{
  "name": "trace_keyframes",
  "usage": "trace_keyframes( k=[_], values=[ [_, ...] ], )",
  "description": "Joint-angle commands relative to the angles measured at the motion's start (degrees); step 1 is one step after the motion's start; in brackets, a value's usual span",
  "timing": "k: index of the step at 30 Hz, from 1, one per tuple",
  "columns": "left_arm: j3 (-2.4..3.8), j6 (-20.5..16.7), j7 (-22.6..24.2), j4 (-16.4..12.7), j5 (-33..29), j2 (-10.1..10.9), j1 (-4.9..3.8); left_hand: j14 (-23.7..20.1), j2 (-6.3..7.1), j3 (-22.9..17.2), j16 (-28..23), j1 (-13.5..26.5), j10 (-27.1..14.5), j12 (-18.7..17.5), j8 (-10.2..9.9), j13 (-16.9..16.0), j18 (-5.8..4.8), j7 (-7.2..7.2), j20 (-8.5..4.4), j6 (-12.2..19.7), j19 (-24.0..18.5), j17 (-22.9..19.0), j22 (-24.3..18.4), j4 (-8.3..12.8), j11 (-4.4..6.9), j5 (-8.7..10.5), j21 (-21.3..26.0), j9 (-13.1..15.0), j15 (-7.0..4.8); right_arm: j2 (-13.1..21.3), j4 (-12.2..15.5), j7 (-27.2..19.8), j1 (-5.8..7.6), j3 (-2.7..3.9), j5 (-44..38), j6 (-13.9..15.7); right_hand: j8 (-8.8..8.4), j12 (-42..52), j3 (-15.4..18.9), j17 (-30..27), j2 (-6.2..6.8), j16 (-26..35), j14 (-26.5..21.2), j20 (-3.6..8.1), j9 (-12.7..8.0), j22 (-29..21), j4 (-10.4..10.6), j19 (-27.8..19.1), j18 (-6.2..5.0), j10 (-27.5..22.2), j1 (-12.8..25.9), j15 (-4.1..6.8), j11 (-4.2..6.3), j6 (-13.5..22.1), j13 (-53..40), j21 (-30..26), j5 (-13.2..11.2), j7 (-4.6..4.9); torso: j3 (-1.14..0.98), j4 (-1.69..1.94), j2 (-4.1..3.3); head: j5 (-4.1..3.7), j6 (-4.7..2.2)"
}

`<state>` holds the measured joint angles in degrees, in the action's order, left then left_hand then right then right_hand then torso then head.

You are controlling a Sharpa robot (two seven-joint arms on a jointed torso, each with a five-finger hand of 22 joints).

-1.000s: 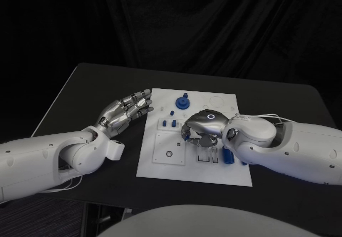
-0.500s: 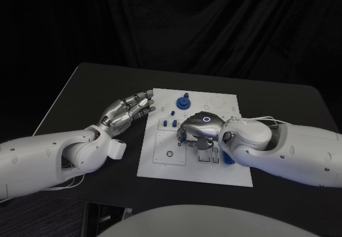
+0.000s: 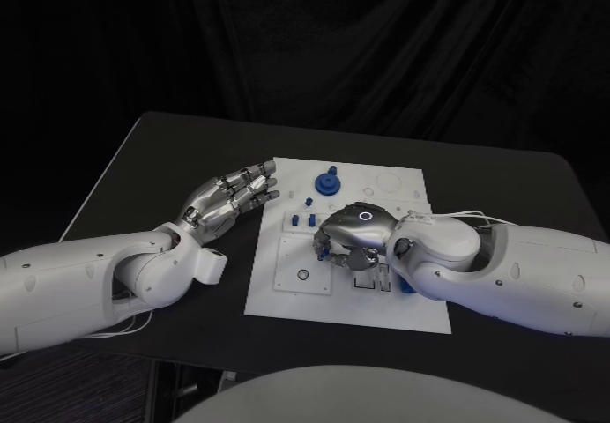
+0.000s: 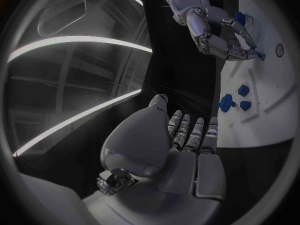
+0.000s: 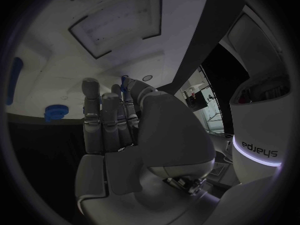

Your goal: Assemble the parts on the task board

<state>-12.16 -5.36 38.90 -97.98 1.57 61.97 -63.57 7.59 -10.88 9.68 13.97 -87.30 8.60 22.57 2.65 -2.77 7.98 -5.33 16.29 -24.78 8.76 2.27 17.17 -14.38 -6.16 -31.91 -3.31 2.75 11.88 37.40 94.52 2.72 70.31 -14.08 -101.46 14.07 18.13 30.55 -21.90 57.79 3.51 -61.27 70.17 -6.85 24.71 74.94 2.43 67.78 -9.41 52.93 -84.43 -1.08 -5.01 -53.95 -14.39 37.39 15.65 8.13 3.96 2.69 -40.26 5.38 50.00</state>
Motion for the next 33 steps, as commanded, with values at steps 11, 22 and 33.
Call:
trace_keyframes(
  k=[11,22,33],
  values=[
    [0.04,1.41,5.5,0.35,-0.26,-0.51,0.12,0.0,-0.27,-0.52,0.53,-0.4,-0.38,-0.29,0.12,-0.02,0.44,-0.35,0.42,0.23,0.04,0.07,0.08,0.1,-0.01,-0.38,-0.32,0.03,0.5,-0.9,-1.29,1.09,-0.62,0.02,-0.53,-1.34,-0.43,-0.41,0.02,-0.26,0.4,0.31,-0.46,-0.06,0.06,2.9,-0.16,-0.37,0.21,0.45,0.27,0.07,-0.05,0.09,-0.06,-0.33,-0.01,0.29,0.01,0.0,0.03,0.3,0.0],
    [0.04,1.71,5.4,0.73,-0.26,-0.85,0.15,0.04,-0.33,-0.65,0.63,-0.46,-0.43,-0.34,0.12,-0.01,0.38,-0.48,0.43,0.22,0.08,0.08,0.11,0.16,-0.06,-0.38,-0.33,0.03,0.58,-1.06,-1.2,0.36,-0.78,0.02,-0.53,-1.46,-5.61,-2.68,0.25,-1.34,1.23,1.54,-1.59,-0.67,-2.07,2.23,1.58,-1.48,0.11,-2.09,2.67,-0.83,-1.06,7.3,0.52,-2.73,-4.03,-0.19,0.02,0.02,0.0,0.31,0.0],
    [0.04,1.8,5.26,0.98,-0.26,-0.95,0.17,0.05,-0.36,-0.84,0.71,-0.54,-0.49,-0.36,0.19,-0.01,0.29,-0.78,0.43,-0.25,0.14,0.09,0.14,0.26,-0.01,-0.38,-0.36,0.09,0.66,-0.77,-1.3,-0.73,-0.8,0.02,-0.53,0.23,-12.66,-2.71,6.16,-2.87,1.97,3.1,-3.42,-2.41,-6.54,0.5,5.49,-2.39,-0.46,-10.29,6.77,-2.37,-2.76,15.39,-1.18,-8.07,-10.27,-2.59,0.03,-0.03,0.03,0.32,0.0]
  ],
)
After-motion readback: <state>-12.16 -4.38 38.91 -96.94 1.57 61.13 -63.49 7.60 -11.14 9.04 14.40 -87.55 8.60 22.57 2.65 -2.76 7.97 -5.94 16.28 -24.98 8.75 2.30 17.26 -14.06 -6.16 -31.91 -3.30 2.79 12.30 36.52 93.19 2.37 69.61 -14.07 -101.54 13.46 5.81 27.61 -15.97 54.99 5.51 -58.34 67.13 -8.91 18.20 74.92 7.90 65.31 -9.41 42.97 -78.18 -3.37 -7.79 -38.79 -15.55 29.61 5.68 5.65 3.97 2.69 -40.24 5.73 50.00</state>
